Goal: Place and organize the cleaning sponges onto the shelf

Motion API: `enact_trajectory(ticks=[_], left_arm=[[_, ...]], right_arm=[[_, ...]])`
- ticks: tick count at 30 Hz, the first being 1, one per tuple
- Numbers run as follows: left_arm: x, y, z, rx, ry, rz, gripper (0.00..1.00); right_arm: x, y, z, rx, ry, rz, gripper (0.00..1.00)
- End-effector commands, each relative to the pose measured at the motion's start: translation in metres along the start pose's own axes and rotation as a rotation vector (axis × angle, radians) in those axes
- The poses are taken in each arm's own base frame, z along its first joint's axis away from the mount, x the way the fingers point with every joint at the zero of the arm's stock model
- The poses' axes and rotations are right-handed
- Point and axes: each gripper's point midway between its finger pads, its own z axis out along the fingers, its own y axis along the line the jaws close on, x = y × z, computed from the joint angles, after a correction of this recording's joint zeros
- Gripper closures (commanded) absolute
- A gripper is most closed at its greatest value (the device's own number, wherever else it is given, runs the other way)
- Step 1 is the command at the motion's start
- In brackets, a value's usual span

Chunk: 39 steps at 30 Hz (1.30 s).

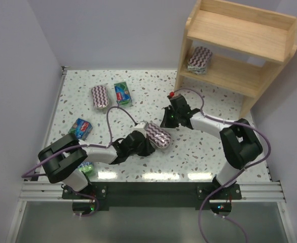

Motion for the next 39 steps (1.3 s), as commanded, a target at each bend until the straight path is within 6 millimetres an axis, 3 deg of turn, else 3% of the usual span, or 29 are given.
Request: enact_trajectory(ticks=[1, 3, 4, 5, 6, 8, 9, 14, 15, 20, 22, 24, 34, 36, 39], left_arm=[[-0.012, -0.022, -0.003, 0.087, -0.047, -0.024, 1.0], [-0.014, -0.023, 0.001, 0.085, -0.047, -0.023, 1.0], [-0.015, -0.025, 0.002, 0.086, -0.048, -0.025, 1.0], [-0.016, -0.024, 0.003, 0.079, -0.052, -0.024, 1.0], [-0.019, -0.027, 0.005, 0.081, -0.06, -0.026, 1.0], [-0.023, -0.03, 0.006, 0.084, -0.069, -0.027, 1.0], [-0.027, -0.033, 0.007, 0.09, -0.075, -0.026, 1.0], [-0.031, -0.046, 0.015, 0.127, -0.069, -0.027, 1.0], [-0.031, -0.048, 0.017, 0.132, -0.068, -0.027, 1.0], [-0.033, -0.054, 0.026, 0.147, -0.063, -0.029, 1.0], [-0.032, -0.054, 0.027, 0.145, -0.059, -0.027, 1.0], [-0.031, -0.051, 0.027, 0.135, -0.058, -0.024, 1.0], [-0.03, -0.038, 0.016, 0.095, -0.068, -0.025, 1.0], [-0.028, -0.036, 0.015, 0.091, -0.063, -0.026, 1.0], [-0.025, -0.035, 0.016, 0.089, -0.056, -0.026, 1.0]], right_arm=[[-0.027, 0.045, 0.0, -0.18, -0.019, -0.067, 1.0], [-0.04, 0.035, -0.004, -0.096, -0.059, -0.06, 0.74], [-0.049, 0.032, -0.015, -0.063, -0.102, -0.06, 0.65], [-0.049, 0.024, -0.022, -0.014, -0.11, -0.055, 0.49], [-0.056, 0.007, -0.029, 0.078, -0.156, -0.046, 0.41], [-0.06, -0.003, -0.053, 0.143, -0.2, -0.033, 0.27], [-0.057, -0.015, -0.058, 0.194, -0.216, -0.025, 0.24], [-0.032, -0.028, -0.092, 0.203, -0.236, 0.059, 0.21], [-0.016, -0.036, -0.091, 0.208, -0.213, 0.074, 0.21], [0.024, -0.026, -0.091, 0.047, -0.177, 0.195, 0.22], [0.023, -0.023, -0.094, 0.025, -0.2, 0.222, 0.23], [0.028, -0.029, -0.088, 0.032, -0.195, 0.24, 0.23], [0.026, -0.007, -0.049, -0.132, -0.148, 0.185, 0.23], [0.032, -0.012, -0.041, -0.118, -0.121, 0.189, 0.24], [0.038, -0.022, -0.028, -0.098, -0.1, 0.202, 0.33]])
